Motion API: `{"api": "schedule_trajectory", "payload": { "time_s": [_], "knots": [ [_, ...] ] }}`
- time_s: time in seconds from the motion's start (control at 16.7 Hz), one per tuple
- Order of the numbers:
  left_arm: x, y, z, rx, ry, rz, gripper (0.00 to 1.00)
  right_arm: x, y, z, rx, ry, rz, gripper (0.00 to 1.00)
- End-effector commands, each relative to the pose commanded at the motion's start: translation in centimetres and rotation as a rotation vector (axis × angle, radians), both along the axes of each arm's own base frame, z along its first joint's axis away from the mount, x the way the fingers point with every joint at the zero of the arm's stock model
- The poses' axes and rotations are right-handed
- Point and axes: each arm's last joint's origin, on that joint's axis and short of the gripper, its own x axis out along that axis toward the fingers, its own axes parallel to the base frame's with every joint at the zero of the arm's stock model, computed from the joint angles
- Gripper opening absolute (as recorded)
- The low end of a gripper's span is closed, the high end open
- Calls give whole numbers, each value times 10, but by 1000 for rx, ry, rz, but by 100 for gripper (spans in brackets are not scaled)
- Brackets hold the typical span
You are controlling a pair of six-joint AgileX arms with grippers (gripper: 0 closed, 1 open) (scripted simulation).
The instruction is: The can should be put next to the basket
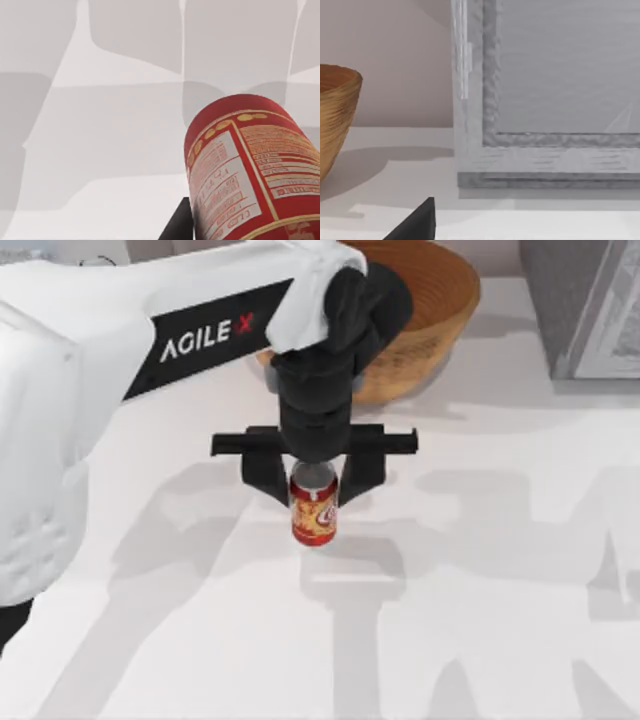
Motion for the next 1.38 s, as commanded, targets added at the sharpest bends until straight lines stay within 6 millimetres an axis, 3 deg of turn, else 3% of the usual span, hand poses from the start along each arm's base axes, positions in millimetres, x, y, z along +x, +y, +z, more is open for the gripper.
{"api": "schedule_trajectory", "payload": {
  "time_s": [0.72,1.38],
  "knots": [
    [0,0,0,0,0,0,98,0,0,0,0,0,0,100],
    [1,0,4,1,1,2,100,0,0,0,0,0,0,100]
  ]
}}
